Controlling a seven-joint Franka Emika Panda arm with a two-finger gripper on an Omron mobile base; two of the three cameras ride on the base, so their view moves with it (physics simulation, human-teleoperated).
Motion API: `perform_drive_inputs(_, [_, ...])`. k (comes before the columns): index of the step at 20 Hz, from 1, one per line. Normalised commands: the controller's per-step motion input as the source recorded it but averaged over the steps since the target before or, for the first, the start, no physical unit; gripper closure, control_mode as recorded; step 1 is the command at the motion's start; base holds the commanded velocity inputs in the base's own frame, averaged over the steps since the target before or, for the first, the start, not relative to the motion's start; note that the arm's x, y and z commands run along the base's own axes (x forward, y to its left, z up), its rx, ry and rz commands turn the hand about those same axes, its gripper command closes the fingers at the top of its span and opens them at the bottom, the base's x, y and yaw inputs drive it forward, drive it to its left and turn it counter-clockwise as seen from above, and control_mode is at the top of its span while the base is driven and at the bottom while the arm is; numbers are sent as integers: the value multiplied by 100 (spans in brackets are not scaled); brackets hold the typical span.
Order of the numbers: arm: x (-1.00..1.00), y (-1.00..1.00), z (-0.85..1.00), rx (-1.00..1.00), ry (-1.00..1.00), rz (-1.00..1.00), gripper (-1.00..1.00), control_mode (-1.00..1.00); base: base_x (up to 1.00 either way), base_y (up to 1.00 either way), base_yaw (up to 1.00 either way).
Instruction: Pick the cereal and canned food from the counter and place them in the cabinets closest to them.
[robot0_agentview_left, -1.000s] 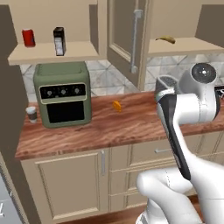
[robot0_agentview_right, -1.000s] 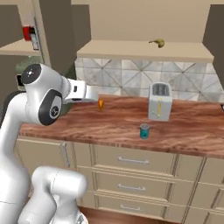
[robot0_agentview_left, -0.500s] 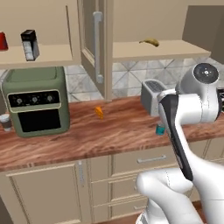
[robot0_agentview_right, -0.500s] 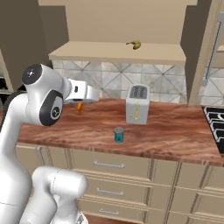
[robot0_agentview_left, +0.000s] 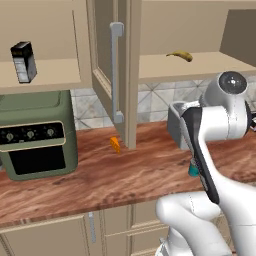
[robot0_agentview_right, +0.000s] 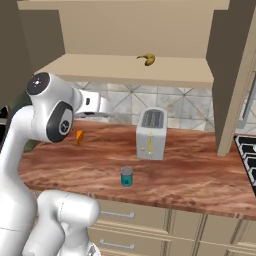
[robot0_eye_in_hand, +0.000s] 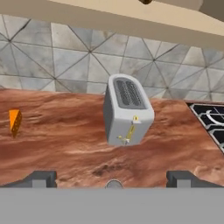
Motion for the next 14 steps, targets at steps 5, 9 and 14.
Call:
perform_drive_inputs(5, [38,-42,-35,3,2,0,-100,-100,0,0,0])
perform_drive_inputs(9, [21,-44,-55,2,3,0,-100,-100,0,0,0])
perform_drive_inputs(14, [8,-32,-48,0,2,1,-100,-100,0,0,0])
